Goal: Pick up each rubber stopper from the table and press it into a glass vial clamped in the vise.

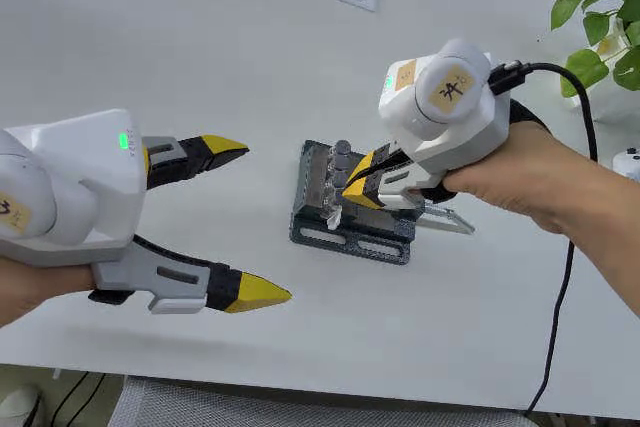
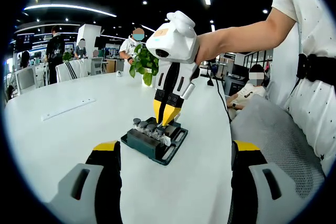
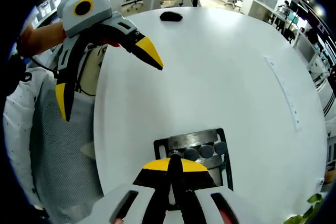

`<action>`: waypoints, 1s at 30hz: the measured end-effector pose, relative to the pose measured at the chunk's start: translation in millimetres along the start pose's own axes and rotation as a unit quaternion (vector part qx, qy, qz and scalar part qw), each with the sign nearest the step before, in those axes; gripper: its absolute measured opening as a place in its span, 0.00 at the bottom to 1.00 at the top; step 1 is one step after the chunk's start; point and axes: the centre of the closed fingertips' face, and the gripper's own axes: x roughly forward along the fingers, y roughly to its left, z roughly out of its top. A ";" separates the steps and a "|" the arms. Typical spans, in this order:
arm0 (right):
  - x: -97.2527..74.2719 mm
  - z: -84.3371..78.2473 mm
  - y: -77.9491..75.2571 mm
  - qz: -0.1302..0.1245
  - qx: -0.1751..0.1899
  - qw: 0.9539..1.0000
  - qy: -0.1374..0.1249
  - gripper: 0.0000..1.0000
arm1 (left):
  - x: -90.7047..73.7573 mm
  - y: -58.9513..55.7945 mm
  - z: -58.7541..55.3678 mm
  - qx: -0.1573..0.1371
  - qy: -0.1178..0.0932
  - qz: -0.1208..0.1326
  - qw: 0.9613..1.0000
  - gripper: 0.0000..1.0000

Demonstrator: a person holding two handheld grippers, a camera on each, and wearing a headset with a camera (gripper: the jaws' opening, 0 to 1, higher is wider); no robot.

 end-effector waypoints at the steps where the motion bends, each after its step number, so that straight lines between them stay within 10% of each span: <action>1: 0.6 -0.5 0.8 0.002 -0.001 1.000 0.001 0.00 | -0.1 0.1 0.1 0.000 0.000 0.000 1.000 0.86; 30: 9.9 -3.9 -2.7 0.020 -0.025 0.999 0.037 0.00 | 0.2 2.4 0.2 -0.005 -0.006 0.002 1.000 0.85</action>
